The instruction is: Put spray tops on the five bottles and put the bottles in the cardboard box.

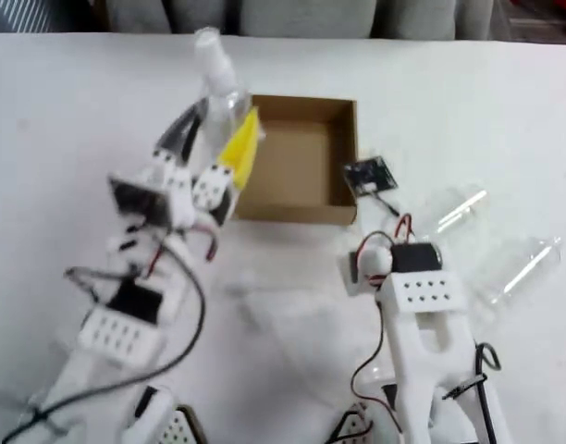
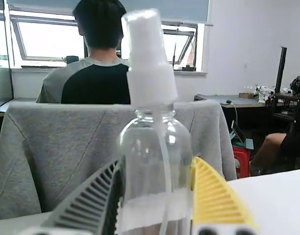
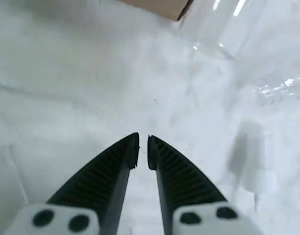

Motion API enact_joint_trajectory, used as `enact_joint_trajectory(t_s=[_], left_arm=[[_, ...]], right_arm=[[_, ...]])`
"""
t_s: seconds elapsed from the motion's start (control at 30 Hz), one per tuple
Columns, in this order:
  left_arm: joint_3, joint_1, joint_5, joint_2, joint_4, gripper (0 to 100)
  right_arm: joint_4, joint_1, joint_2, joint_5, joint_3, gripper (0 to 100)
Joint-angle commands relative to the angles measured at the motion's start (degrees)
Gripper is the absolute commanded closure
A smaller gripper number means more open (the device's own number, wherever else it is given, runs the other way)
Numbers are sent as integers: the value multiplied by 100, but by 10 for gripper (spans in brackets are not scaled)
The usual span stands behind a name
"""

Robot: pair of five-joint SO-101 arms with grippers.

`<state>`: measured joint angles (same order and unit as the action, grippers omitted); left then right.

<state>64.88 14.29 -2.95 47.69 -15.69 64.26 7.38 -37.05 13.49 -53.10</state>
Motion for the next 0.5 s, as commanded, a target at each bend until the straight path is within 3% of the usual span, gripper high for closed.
enact_joint_trajectory(t_s=[0.0, 0.23, 0.47], left_arm=[[-782, -75, 62, -1253, -985, 952], [-1582, -136, 18, -3301, -2251, 954], [-1952, -136, 18, -4347, -2374, 954]], right_arm=[[-127, -224, -13, 457, -114, 981], [-119, -268, -13, 589, -352, 981], [-523, -215, -13, 554, -501, 981]])
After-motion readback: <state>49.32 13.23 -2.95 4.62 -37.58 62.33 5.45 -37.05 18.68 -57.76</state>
